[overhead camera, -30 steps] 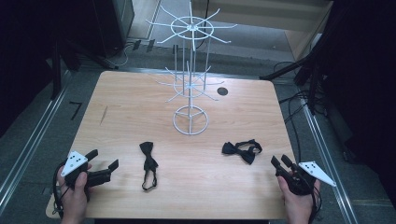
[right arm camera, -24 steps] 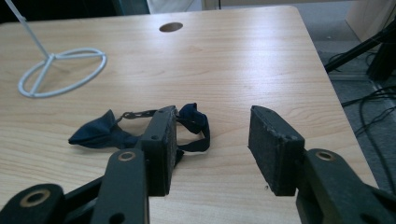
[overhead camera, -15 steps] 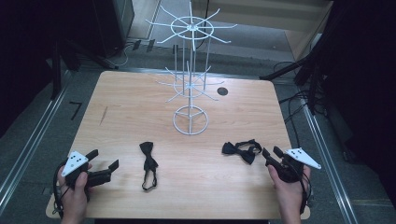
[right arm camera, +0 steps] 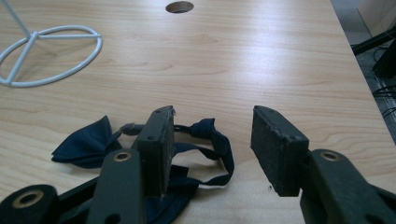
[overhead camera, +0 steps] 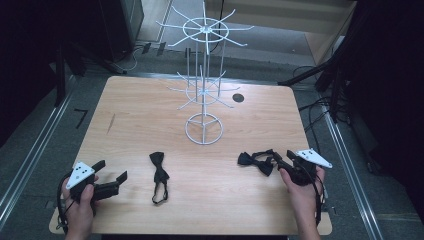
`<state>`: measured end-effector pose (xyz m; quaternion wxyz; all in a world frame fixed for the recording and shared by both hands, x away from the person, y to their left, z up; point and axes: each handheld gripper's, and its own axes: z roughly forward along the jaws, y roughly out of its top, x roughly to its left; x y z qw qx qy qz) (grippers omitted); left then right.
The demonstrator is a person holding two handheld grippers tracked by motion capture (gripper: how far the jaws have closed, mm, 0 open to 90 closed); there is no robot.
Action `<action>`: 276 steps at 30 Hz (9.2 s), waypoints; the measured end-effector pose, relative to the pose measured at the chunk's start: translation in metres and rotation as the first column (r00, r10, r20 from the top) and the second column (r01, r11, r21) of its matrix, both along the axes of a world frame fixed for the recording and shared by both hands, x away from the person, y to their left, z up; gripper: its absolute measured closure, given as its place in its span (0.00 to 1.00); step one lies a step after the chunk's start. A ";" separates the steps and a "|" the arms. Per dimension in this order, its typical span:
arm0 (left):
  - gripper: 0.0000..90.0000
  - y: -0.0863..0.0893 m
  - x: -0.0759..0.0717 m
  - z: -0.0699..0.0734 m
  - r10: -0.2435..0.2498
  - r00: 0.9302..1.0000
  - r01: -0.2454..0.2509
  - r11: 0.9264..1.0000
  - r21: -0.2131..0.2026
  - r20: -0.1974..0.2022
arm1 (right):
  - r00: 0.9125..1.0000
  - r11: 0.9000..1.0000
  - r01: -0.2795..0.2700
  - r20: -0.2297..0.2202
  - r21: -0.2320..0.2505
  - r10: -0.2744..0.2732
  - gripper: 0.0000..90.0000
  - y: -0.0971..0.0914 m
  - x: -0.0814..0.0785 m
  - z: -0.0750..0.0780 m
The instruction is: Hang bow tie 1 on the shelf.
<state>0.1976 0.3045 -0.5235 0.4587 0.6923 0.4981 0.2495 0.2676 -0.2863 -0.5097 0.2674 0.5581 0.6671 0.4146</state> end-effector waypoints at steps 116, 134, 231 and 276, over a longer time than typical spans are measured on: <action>0.09 0.000 0.000 0.000 -0.004 1.000 0.004 1.000 -0.006 -0.004 | 0.950 0.974 -0.224 0.232 0.043 0.208 1.00 0.084 0.000 0.053; 0.09 0.001 0.000 0.000 0.001 1.000 -0.001 1.000 -0.015 -0.003 | 0.932 0.965 -0.258 0.272 0.036 0.240 1.00 0.101 0.007 0.073; 0.09 0.001 0.001 0.000 -0.005 1.000 0.005 1.000 -0.017 -0.006 | 0.916 0.946 -0.312 0.291 0.085 0.276 1.00 0.125 0.058 0.110; 0.09 0.001 0.001 0.000 -0.005 1.000 0.005 1.000 -0.019 -0.008 | 0.931 0.955 -0.288 0.252 0.063 0.264 0.81 0.130 0.056 0.072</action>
